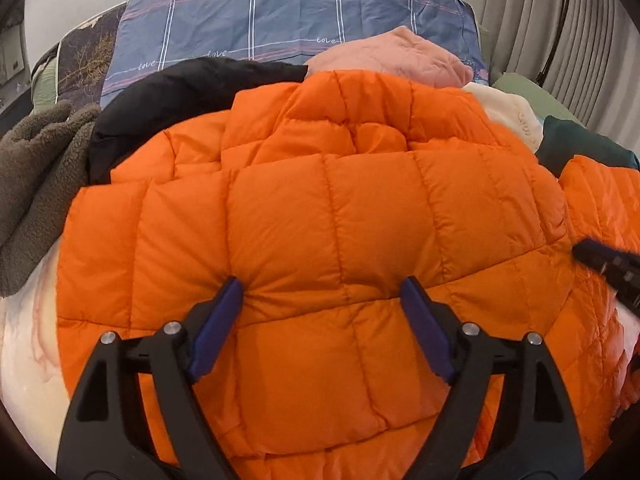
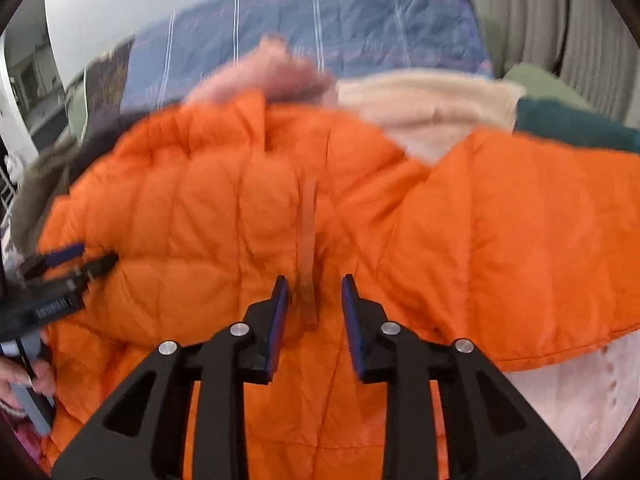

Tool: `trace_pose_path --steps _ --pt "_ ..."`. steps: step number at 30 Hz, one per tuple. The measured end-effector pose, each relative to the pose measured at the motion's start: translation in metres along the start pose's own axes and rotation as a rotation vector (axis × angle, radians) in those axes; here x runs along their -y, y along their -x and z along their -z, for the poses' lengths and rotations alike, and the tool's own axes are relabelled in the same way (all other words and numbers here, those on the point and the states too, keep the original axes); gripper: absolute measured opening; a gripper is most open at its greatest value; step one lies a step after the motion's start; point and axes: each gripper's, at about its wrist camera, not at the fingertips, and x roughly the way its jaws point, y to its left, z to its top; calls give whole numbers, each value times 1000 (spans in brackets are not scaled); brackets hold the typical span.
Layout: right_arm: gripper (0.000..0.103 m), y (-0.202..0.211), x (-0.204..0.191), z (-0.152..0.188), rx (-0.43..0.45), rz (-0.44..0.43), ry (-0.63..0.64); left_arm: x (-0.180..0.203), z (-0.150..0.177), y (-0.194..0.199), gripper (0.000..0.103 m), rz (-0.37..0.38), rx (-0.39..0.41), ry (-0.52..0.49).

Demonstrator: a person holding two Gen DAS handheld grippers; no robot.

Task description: Fold large clothes

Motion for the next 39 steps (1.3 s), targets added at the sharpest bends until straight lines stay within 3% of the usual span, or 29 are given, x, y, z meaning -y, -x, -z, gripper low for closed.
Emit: trace_pose_path --steps 4,7,9,11,13,19,22,24,25,26,27,28,31,32,35,39 --pt "26 12 -18 -8 63 -115 57 14 -11 23 77 54 66 -35" --pt "25 -22 -22 -1 -45 -85 35 25 -18 23 76 67 99 -51" --pt "23 -65 -14 17 -151 -58 -13 30 -15 -3 76 55 45 -46" --pt "23 -76 -8 25 -130 -86 -42 38 0 -32 77 14 41 -97" --pt "24 -71 -7 23 -131 -87 -54 42 4 -38 79 -8 50 -114" --pt "28 -63 1 24 -106 -130 -81 39 5 -38 85 19 55 -94" --pt "28 -29 20 27 -57 -163 -170 35 8 -36 86 35 65 -84" --pt "31 14 48 32 33 -172 -238 33 9 -34 87 52 72 -73" --pt "35 33 61 34 72 -161 -261 34 9 -34 87 59 73 -69" --pt "48 55 80 36 120 -141 -287 33 9 -34 88 68 74 -64" --pt "68 81 106 40 181 -109 -326 32 10 -33 88 74 76 -60" --pt "75 99 125 43 224 -77 -361 33 9 -33 89 78 77 -58" --pt "80 147 198 61 334 3 -568 32 10 -33 90 86 78 -56" --pt "81 156 231 72 351 -14 -714 33 10 -33 91 86 78 -56" --pt "82 147 285 94 330 -117 -1009 32 10 -32 91 89 80 -54" --pt "81 100 333 124 321 -334 -1441 28 11 -29 92 109 89 -40"
